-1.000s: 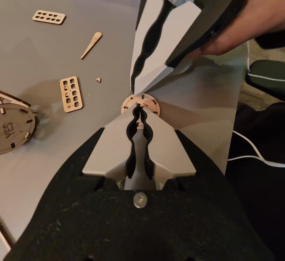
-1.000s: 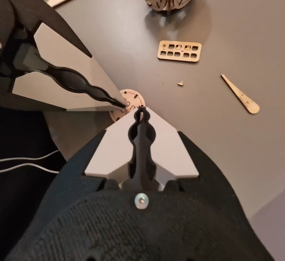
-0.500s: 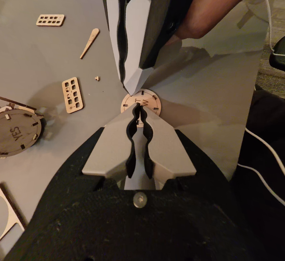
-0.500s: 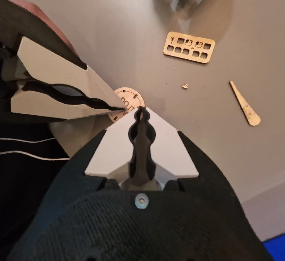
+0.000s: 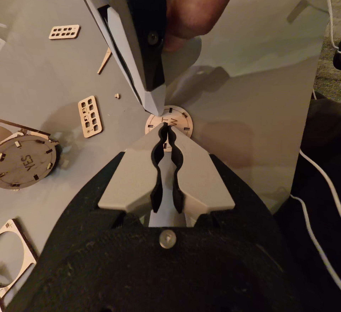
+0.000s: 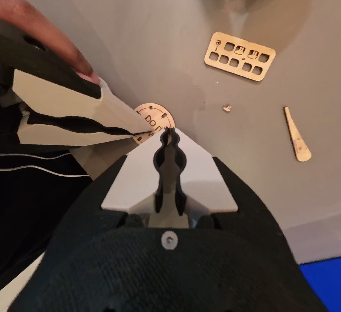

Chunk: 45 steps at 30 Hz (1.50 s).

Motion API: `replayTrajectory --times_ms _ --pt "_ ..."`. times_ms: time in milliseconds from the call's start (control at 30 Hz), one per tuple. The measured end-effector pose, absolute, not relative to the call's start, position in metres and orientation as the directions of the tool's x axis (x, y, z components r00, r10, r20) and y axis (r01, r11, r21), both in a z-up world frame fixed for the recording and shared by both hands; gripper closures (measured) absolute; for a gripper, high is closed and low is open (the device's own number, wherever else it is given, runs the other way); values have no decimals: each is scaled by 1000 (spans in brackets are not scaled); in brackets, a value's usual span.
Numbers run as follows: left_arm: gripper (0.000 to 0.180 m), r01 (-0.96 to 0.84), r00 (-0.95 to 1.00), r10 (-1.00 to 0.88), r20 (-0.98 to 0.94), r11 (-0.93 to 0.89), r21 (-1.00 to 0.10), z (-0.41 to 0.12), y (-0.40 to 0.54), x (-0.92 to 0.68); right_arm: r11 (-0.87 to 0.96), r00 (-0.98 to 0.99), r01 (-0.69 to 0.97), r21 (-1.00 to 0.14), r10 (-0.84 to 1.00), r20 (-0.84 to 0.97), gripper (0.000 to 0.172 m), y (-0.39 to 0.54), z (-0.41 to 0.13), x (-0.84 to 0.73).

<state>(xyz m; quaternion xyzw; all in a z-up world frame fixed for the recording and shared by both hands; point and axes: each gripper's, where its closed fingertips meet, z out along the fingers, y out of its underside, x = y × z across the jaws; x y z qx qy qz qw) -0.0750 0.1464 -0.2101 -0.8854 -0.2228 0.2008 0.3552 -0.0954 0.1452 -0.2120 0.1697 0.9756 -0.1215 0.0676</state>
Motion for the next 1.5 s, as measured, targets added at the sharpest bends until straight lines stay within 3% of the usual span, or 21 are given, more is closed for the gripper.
replayTrajectory --times_ms 300,367,1100,1333,1500 --pt "180 252 821 537 -195 -647 -719 -210 146 -75 923 -941 326 -204 295 -167 169 145 -212 -96" --pt "180 254 823 536 -189 -645 -721 -210 146 -75 926 -946 316 -204 294 -134 159 146 -213 -98" --pt "180 251 828 529 -186 -645 -722 -209 147 -74 895 -947 322 -310 302 -112 169 144 -211 -93" --pt "180 268 834 534 -135 -608 -748 -205 147 -73 756 -912 407 -513 369 -180 170 135 -186 -104" --pt "180 378 832 546 95 -434 -817 -187 145 -75 500 -845 523 -690 414 -339 169 134 -161 -112"
